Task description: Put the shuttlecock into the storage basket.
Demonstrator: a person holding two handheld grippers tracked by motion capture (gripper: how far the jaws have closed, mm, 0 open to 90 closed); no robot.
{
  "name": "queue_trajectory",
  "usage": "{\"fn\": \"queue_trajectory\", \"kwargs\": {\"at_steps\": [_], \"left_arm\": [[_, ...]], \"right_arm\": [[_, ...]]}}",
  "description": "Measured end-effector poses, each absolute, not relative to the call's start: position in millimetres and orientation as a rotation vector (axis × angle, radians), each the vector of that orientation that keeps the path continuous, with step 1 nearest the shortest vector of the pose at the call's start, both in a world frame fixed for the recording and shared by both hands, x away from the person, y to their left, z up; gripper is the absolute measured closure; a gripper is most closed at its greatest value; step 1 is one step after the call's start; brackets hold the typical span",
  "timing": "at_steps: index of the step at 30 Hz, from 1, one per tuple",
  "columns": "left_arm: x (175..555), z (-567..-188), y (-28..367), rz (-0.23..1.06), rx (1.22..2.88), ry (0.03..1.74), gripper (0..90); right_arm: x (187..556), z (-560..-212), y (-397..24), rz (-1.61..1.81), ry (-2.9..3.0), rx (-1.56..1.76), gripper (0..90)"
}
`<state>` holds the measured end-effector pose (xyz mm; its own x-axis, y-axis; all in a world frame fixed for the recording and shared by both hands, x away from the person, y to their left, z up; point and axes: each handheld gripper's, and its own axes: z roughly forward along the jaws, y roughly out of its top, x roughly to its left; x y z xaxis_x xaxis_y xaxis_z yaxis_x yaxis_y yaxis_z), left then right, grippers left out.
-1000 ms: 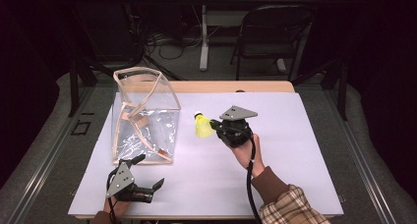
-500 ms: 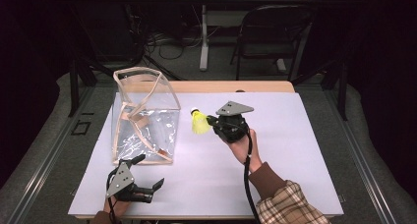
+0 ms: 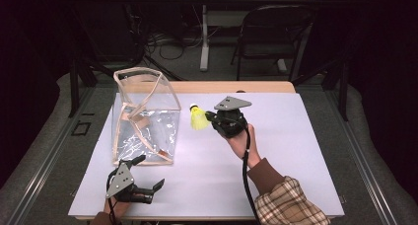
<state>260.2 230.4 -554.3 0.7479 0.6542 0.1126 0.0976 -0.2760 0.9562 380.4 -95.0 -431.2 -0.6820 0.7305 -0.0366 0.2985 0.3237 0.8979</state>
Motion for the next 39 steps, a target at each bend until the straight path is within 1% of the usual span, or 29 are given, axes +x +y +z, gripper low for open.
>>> {"fn": "queue_trajectory", "kwargs": {"at_steps": [11, 39], "left_arm": [[261, -554, 231, 0.6, 1.789, 0.591, 0.0], [261, -554, 232, 0.601, 1.785, 0.6, 0.0]], "right_arm": [[393, -429, -93, 1.331, 2.156, 0.923, 90.0], [406, -417, -87, 1.305, 2.161, 0.907, 90.0]]}}
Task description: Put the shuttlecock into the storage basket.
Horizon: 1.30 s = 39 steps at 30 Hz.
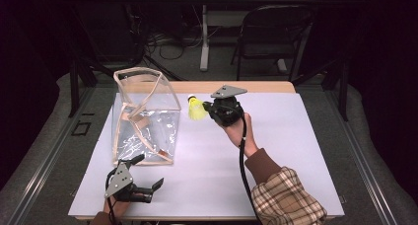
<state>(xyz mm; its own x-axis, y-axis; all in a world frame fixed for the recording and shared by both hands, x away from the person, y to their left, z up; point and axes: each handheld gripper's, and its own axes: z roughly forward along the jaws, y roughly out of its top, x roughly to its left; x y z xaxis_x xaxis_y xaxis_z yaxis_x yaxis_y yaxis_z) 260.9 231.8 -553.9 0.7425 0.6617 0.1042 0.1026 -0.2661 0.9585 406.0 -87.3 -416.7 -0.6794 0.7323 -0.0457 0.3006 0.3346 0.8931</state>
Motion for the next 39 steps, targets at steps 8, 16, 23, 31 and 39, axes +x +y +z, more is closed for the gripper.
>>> {"fn": "queue_trajectory", "kwargs": {"at_steps": [8, 16, 23, 31, 39], "left_arm": [[261, -554, 232, 0.602, 1.785, 0.598, 0.0], [261, -554, 232, 0.601, 1.783, 0.599, 0.0], [260, -553, 233, 0.598, 1.781, 0.595, 0.0], [261, -553, 234, 0.597, 1.773, 0.6, 0.0], [260, -552, 235, 0.596, 1.776, 0.589, 0.0]], "right_arm": [[410, -409, -82, 1.307, 2.155, 0.9, 90.0], [416, -401, -75, 1.295, 2.151, 0.888, 90.0], [419, -394, -72, 1.29, 2.147, 0.882, 90.0], [421, -383, -64, 1.256, 2.154, 0.856, 90.0], [430, -379, -57, 1.26, 2.163, 0.874, 90.0]]}}
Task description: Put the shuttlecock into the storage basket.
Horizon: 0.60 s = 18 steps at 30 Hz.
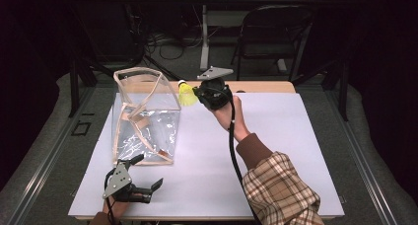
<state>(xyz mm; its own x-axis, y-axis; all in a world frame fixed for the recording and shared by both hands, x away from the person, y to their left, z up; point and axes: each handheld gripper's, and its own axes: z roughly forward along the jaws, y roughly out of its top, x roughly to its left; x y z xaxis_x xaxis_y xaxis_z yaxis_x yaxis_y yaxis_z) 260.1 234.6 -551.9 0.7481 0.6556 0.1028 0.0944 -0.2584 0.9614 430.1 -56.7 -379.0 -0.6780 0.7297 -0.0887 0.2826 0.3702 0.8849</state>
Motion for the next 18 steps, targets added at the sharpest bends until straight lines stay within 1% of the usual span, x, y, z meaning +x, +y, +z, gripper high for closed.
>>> {"fn": "queue_trajectory", "kwargs": {"at_steps": [6, 18], "left_arm": [[261, -552, 234, 0.598, 1.778, 0.591, 0.0], [261, -552, 234, 0.596, 1.779, 0.59, 0.0]], "right_arm": [[436, -373, -53, 1.275, 2.159, 0.874, 90.0], [441, -373, -45, 1.288, 2.164, 0.878, 90.0]]}}
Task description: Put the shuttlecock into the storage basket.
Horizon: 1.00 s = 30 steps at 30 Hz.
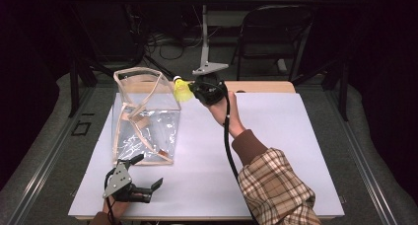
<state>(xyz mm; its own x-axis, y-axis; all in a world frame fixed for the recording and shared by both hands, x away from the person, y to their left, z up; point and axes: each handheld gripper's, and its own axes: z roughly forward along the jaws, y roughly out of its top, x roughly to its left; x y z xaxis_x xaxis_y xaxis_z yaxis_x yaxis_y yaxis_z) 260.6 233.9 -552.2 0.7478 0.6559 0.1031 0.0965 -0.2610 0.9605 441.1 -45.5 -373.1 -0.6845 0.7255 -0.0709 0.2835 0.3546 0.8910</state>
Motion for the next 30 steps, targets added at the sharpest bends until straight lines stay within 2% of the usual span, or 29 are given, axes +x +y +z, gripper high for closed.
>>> {"fn": "queue_trajectory", "kwargs": {"at_steps": [30], "left_arm": [[260, -552, 234, 0.591, 1.776, 0.585, 0.0]], "right_arm": [[457, -366, -32, 1.325, 2.135, 0.878, 90.0]]}}
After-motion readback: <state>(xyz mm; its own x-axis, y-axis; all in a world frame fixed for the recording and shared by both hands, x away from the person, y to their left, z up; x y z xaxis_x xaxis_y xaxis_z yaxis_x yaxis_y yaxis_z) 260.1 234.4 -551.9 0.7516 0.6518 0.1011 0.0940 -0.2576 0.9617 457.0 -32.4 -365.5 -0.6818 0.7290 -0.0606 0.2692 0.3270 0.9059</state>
